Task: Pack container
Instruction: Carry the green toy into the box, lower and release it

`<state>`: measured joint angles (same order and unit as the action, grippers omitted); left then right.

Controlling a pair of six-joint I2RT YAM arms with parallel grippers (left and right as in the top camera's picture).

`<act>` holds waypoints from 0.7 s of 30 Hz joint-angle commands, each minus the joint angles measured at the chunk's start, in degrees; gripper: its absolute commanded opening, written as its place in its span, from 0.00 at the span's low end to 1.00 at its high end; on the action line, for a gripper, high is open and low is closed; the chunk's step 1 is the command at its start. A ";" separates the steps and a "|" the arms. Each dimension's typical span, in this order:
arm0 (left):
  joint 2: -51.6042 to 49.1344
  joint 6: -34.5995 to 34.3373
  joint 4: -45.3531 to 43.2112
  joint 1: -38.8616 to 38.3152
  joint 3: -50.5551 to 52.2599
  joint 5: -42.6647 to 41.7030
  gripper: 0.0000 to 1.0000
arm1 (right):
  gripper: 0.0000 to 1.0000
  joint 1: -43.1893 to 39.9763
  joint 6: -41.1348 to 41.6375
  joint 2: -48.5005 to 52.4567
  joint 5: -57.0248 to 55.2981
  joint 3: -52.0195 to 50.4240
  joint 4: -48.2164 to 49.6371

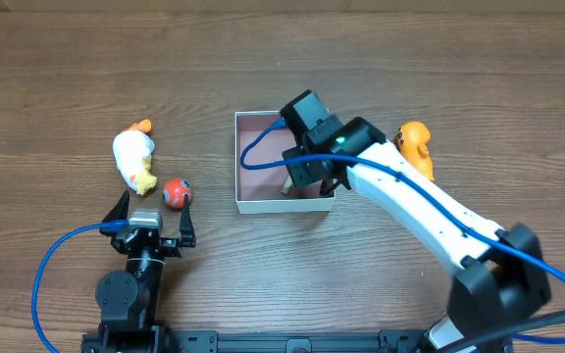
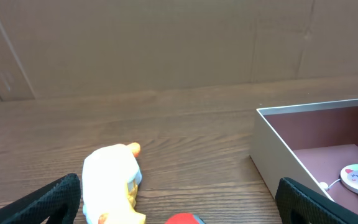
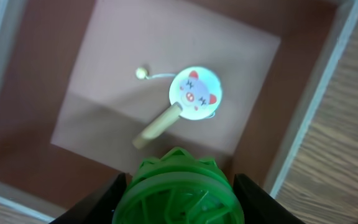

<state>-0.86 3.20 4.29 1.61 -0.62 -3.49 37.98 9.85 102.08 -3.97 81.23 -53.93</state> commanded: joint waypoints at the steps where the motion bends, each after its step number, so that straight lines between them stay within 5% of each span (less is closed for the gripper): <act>1: 0.55 0.68 -0.24 0.33 0.35 -0.59 1.00 | 0.47 0.33 0.39 2.34 1.14 -0.28 0.63; 21: 0.55 0.68 -0.24 0.33 0.35 -0.59 1.00 | 0.47 0.33 0.44 4.46 4.57 -0.28 3.72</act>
<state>-0.86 3.20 4.29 1.61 -0.62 -3.49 37.98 9.89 106.21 -1.37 80.97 -50.98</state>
